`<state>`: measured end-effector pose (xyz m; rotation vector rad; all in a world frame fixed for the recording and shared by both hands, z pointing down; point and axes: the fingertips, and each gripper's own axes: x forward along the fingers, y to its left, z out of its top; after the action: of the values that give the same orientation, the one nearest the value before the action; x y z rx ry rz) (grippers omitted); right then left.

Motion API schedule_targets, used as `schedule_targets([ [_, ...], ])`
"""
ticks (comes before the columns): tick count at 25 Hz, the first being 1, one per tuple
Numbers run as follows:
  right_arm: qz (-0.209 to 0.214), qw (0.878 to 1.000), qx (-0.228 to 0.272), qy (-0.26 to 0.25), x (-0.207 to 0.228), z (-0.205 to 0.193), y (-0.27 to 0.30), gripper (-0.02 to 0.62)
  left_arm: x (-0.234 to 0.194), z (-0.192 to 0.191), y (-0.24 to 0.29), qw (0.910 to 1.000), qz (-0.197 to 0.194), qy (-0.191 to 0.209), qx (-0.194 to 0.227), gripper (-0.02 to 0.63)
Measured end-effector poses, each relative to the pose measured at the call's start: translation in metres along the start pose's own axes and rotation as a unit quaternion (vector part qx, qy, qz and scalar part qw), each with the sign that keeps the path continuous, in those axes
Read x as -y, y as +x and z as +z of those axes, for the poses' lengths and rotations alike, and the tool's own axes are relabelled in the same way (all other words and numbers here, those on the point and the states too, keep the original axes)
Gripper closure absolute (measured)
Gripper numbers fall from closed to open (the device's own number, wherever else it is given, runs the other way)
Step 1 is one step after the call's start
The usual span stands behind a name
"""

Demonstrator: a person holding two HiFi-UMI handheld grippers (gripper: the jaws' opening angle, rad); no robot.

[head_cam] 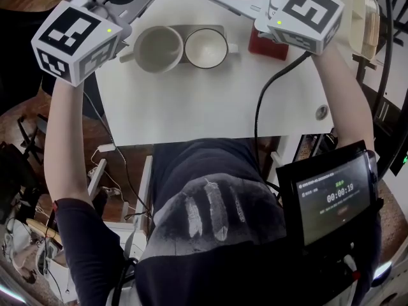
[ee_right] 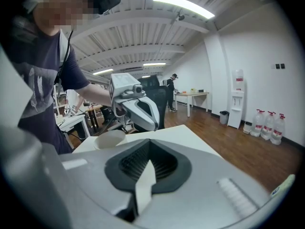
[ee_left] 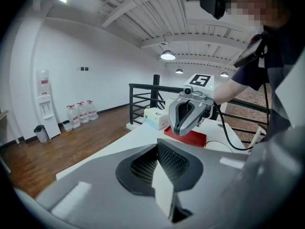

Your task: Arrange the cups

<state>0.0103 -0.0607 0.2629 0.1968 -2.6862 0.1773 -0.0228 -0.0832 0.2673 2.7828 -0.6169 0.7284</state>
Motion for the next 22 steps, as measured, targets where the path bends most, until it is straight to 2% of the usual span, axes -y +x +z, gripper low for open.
schedule_targets([
  [10, 0.001, 1.000, 0.003, 0.003, 0.003, 0.004, 0.009, 0.591, 0.002, -0.002, 0.001, 0.9999, -0.010, 0.005, -0.006, 0.591],
  [22, -0.012, 1.000, -0.018, 0.006, 0.007, 0.003, 0.011, 0.591, 0.006, -0.008, 0.004, 0.9996, -0.025, 0.006, -0.009, 0.591],
])
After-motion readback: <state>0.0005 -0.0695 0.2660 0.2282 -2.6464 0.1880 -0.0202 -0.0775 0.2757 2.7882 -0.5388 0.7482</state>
